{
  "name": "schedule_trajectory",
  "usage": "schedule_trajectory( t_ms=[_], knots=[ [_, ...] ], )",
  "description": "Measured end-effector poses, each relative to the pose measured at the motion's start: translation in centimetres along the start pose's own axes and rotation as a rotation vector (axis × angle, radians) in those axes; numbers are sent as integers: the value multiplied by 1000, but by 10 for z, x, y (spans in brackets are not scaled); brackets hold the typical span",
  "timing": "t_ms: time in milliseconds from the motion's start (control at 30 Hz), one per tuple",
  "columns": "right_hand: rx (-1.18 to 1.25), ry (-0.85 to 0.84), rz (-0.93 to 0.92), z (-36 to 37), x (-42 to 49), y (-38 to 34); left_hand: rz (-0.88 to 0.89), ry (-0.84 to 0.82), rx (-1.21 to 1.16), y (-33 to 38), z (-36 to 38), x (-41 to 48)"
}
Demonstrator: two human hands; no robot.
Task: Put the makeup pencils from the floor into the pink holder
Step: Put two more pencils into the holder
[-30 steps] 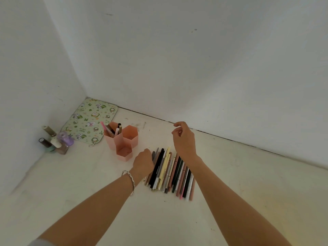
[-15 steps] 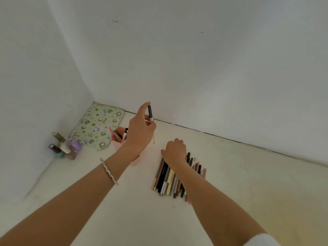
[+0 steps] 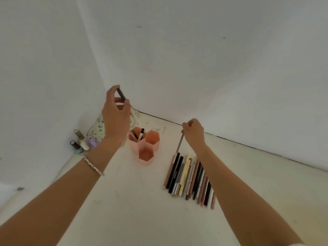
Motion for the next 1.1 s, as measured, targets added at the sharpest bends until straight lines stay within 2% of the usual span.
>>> schedule_trajectory(
  t_ms=[167, 267, 333, 433, 533, 633, 767, 833, 1000, 1100],
  knots=[
    [218, 185, -216, -17, -1, -41, 33, -122, 177, -33, 0, -11],
    [289, 229, -325, -18, -9, -59, 151, -216, 480, -55, 4, -25],
    [328, 266, -389, -17, -16, -73, 216, -177, 628, -63, 1, -28],
    [437, 321, -471, -12, -26, -96, 175, -54, 547, -56, -12, -20],
    [462, 274, -557, 8, -39, -111, 109, 0, 400, -43, -26, -12],
    [302, 179, -627, 34, -50, -107, 85, -8, 312, -30, -33, -11],
    [-53, -77, -670, 65, -62, -85, 53, -15, 202, -18, -29, -19],
    [-142, -138, -674, 71, -66, -74, 43, -42, 184, -12, -22, -27],
    [-11, 110, -571, 32, -53, -63, 71, -233, 176, 1, 19, -63],
    [77, 163, -434, -1, -42, -52, 99, -459, 372, -8, 60, -92]
  ],
)
Point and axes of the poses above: each hand's wrist, its own x-axis towards the middle knuckle, its own z-axis out of the palm, y = z × x, the point moved 1 cm from there along x, towards the middle knuckle, and after that the axes turned 6 degrees about -z, right-handed, at the moved point
